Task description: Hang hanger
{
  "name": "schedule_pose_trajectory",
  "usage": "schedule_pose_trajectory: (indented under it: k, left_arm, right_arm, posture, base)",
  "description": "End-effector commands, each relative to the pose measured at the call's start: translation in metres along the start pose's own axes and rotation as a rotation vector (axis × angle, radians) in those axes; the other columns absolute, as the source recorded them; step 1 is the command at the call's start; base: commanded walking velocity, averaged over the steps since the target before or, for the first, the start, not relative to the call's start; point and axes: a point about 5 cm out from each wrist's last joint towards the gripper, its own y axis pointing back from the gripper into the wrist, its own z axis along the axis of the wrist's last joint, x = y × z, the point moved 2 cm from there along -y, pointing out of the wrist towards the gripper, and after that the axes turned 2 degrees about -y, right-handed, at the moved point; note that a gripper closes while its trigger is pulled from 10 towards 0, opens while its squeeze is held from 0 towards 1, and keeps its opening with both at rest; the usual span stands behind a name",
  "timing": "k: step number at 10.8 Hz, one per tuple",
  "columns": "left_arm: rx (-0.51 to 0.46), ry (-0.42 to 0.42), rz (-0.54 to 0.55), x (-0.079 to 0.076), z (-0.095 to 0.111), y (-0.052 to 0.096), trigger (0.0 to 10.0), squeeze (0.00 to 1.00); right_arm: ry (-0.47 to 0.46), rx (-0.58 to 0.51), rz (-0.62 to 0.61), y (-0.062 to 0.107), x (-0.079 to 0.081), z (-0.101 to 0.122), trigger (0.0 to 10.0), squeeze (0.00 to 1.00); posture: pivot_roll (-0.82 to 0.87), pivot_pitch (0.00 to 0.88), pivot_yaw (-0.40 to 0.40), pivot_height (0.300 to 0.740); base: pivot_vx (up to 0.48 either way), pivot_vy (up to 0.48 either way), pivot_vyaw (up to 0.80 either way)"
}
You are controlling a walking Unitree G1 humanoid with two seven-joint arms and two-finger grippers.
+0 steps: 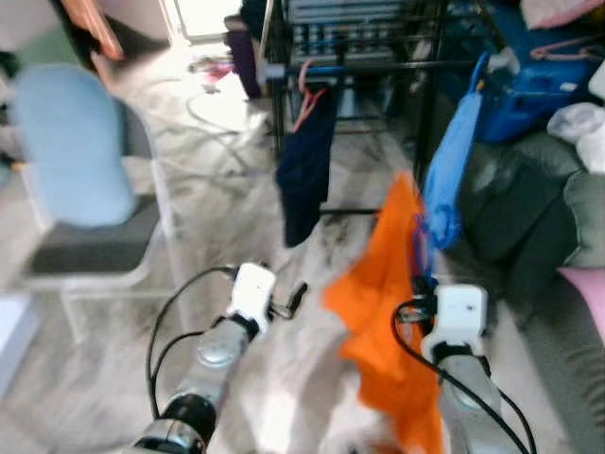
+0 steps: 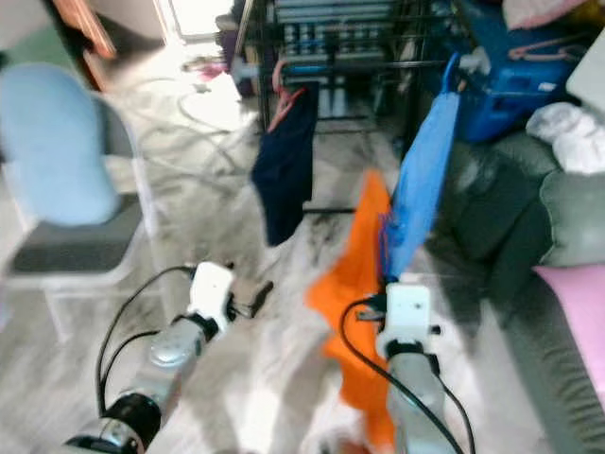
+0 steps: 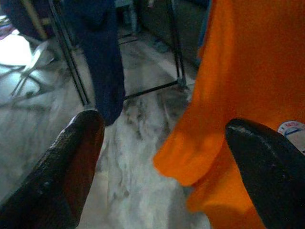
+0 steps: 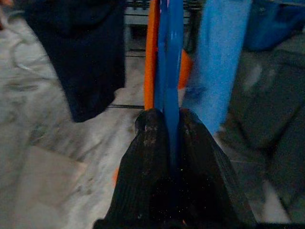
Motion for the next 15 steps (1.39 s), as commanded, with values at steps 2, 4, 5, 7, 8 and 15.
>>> schedule_pose_trajectory:
  k: [2, 4, 5, 7, 8, 15]
  left_arm:
    - [0.012, 0.007, -0.031, -0.005, -0.002, 0.000, 10.0, 0.00]
    - [0.014, -0.013, -0.052, -0.008, -0.002, -0.001, 10.0, 0.00]
    - [0.012, -0.010, -0.058, -0.008, -0.002, -0.001, 10.0, 0.00]
    - [0.022, 0.001, -0.058, -0.010, -0.005, 0.000, 10.0, 0.00]
    - [0.024, 0.000, -0.057, -0.010, -0.006, 0.000, 10.0, 0.00]
    - [0.075, -0.006, 0.029, -0.001, -0.019, 0.009, 10.0, 0.00]
  right_arm:
    - [-0.018, -0.029, 0.011, -0.002, 0.002, 0.006, 10.0, 0.00]
    - [-0.016, -0.019, 0.038, 0.001, 0.008, 0.003, 10.0, 0.00]
    - [-0.002, -0.022, 0.062, 0.001, 0.011, 0.003, 10.0, 0.00]
    - [0.008, -0.019, 0.084, 0.002, 0.014, 0.003, 10.0, 0.00]
    - [0.026, -0.018, 0.101, 0.002, 0.017, 0.003, 10.0, 0.00]
    - [0.043, 0.001, 0.217, -0.002, 0.030, -0.002, 10.0, 0.00]
  posture:
    - [-0.28, 0.119, 0.098, 0.740]
    - [-0.28, 0.123, 0.101, 0.740]
    - [-0.28, 0.123, 0.101, 0.740]
    - [-0.28, 0.130, 0.098, 0.740]
    - [-0.28, 0.130, 0.096, 0.740]
    - [-0.21, 0.095, 0.057, 0.740]
  base:
    - [0.000, 0.000, 0.00]
    - [0.000, 0.000, 0.00]
    - [0.000, -0.240, 0.00]
    - [0.000, -0.289, 0.00]
    - [0.000, -0.311, 0.48]
    - [0.000, -0.343, 0.47]
